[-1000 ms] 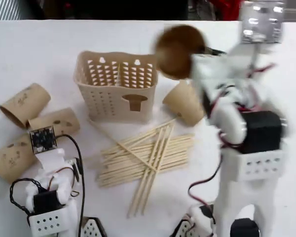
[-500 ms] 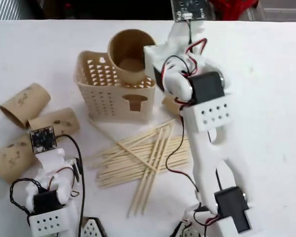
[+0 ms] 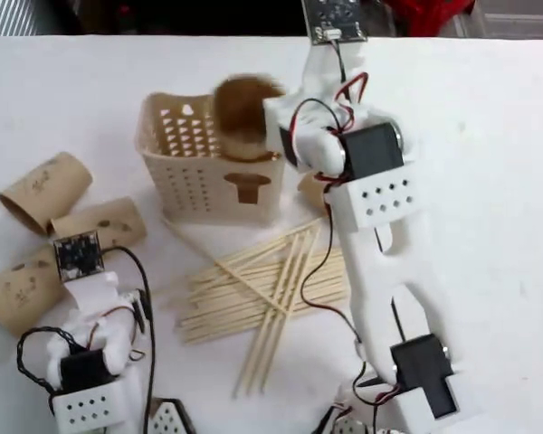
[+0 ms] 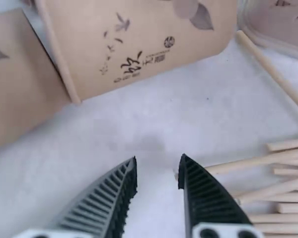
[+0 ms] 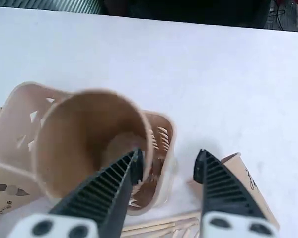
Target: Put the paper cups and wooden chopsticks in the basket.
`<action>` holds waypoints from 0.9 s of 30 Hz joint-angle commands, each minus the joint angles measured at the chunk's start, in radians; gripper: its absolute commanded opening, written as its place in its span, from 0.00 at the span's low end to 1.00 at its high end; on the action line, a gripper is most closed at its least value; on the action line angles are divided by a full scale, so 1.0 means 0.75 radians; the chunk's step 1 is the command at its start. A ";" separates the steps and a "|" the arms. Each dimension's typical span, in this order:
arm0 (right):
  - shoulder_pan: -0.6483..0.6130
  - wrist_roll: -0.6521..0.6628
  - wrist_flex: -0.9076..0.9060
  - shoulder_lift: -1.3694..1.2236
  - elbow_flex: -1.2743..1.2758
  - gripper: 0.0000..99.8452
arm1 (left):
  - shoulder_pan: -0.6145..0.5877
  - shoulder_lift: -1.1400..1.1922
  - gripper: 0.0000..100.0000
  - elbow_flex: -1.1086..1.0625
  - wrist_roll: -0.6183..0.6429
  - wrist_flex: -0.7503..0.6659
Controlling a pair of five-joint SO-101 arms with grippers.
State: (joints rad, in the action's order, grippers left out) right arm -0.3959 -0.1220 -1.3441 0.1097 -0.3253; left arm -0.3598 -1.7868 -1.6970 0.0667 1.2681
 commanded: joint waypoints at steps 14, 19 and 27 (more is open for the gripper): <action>0.271 -0.012 -0.069 0.015 -0.043 0.19 | -0.013 -0.009 0.15 0.004 -0.010 0.004; 0.408 -0.004 -0.071 -0.013 0.023 0.19 | -0.013 -0.009 0.15 0.004 -0.010 0.004; 0.480 0.096 -0.416 0.175 -0.039 0.19 | -0.013 -0.009 0.15 0.004 -0.010 0.004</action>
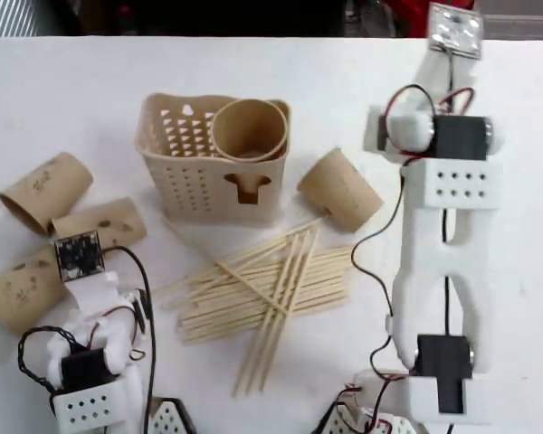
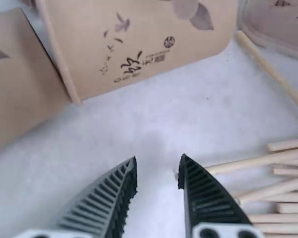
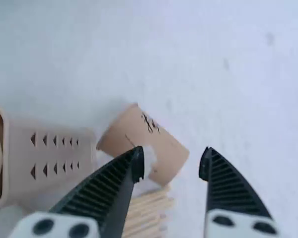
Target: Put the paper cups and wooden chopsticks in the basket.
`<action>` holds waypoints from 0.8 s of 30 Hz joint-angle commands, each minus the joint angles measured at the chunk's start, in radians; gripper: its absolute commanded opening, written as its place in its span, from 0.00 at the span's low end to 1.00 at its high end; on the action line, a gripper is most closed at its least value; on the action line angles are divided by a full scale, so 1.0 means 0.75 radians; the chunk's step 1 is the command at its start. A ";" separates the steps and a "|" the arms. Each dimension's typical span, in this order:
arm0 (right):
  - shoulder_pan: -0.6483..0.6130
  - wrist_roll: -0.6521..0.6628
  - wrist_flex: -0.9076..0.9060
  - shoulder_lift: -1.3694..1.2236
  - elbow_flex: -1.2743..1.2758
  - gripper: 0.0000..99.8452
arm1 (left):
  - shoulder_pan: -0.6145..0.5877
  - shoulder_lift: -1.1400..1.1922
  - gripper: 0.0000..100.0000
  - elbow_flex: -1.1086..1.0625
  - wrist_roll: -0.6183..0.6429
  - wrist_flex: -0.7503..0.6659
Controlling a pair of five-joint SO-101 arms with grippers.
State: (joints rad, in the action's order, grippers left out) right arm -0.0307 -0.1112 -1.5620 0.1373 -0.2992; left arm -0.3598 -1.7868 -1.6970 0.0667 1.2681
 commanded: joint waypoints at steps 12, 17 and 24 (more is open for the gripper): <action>-0.584 0.135 -0.161 0.568 -0.090 0.19 | -0.013 -0.009 0.15 0.004 -0.010 0.004; -0.940 0.145 -0.089 0.617 -0.088 0.19 | -0.013 -0.009 0.15 0.004 -0.010 0.004; -1.212 0.145 0.026 0.619 -0.090 0.19 | -0.013 -0.009 0.15 0.004 -0.010 0.004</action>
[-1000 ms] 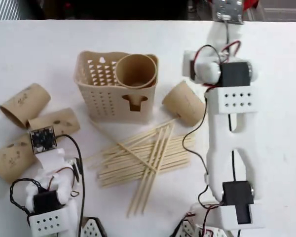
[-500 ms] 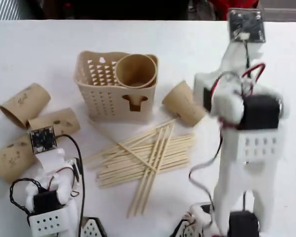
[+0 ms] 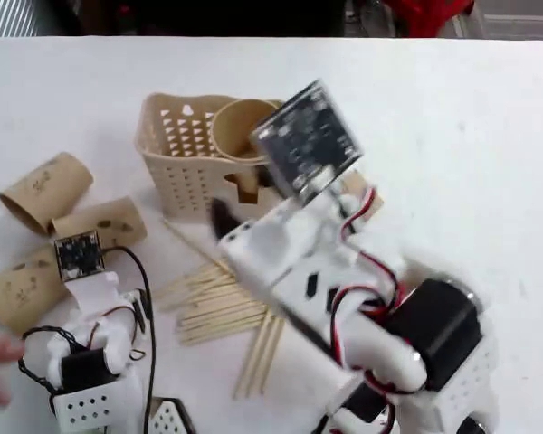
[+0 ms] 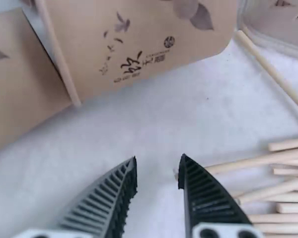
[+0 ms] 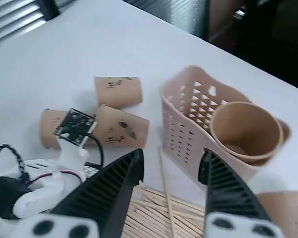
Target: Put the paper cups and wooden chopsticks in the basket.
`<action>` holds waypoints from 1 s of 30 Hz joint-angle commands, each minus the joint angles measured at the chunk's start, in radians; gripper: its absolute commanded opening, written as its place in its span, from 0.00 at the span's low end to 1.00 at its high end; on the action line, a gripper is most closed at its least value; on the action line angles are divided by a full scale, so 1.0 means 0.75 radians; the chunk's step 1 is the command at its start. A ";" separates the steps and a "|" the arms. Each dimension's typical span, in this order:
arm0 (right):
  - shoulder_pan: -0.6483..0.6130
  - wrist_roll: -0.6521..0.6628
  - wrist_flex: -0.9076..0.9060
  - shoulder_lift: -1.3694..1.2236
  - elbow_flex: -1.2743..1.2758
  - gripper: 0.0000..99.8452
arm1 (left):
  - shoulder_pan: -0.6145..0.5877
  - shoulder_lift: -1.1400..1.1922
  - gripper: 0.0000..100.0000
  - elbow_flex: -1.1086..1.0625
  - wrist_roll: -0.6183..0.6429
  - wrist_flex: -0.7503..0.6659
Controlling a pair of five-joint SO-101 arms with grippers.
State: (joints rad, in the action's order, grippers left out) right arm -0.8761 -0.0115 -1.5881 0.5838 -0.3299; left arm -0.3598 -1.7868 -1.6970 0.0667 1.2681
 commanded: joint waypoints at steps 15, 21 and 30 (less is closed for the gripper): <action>-0.472 0.002 0.011 0.081 -0.049 0.19 | -0.013 -0.009 0.15 0.004 -0.010 0.004; -0.472 0.002 -0.028 0.095 -0.043 0.19 | 0.085 -0.009 0.15 0.004 -0.014 0.004; -0.461 0.012 -0.026 0.089 -0.043 0.19 | 0.097 -0.009 0.15 0.004 -0.014 0.004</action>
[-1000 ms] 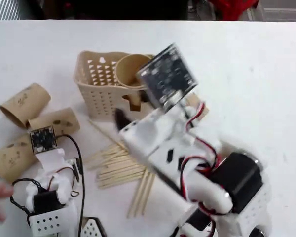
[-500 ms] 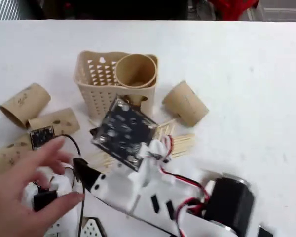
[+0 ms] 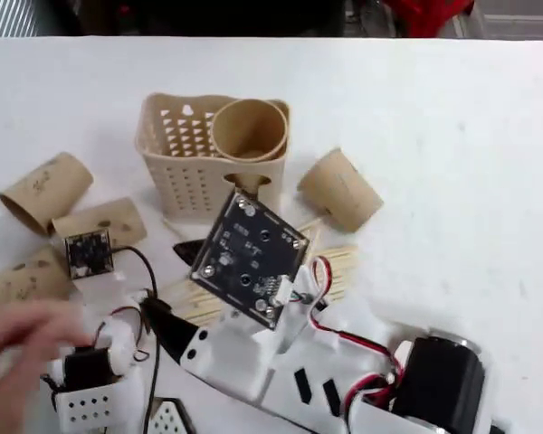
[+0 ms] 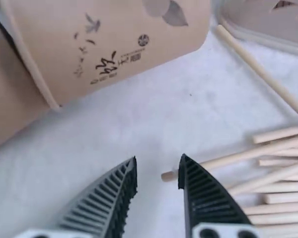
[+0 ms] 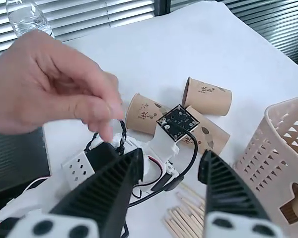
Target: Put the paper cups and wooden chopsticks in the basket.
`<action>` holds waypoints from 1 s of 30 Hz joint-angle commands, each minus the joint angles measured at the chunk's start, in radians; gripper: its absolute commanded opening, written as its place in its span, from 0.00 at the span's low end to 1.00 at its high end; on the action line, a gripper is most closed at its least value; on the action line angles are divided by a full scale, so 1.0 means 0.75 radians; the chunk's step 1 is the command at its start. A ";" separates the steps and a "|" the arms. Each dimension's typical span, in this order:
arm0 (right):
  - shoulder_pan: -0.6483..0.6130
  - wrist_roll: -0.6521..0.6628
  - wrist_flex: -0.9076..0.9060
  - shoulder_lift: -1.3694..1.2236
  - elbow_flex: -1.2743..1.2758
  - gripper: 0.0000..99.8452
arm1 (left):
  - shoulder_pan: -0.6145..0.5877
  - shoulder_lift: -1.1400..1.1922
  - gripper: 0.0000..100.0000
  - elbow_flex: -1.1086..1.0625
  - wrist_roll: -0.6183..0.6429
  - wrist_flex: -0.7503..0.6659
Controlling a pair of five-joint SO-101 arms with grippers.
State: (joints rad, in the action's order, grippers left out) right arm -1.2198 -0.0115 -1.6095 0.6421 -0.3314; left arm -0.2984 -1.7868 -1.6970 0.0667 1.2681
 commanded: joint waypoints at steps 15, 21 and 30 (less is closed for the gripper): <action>1.028 0.174 0.118 -0.410 0.104 0.19 | 0.015 -0.009 0.15 0.004 -0.014 0.004; 1.274 0.080 0.118 -0.932 0.031 0.19 | 0.015 -0.009 0.15 0.004 -0.014 0.004; 1.359 -0.291 0.109 -1.505 -0.552 0.19 | 0.015 -0.011 0.15 0.004 -0.014 0.004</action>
State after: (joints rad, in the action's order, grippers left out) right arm -0.2148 -0.1634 -1.5374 -0.4212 -0.5692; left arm -0.2938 -1.7868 -1.6970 0.0667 1.2681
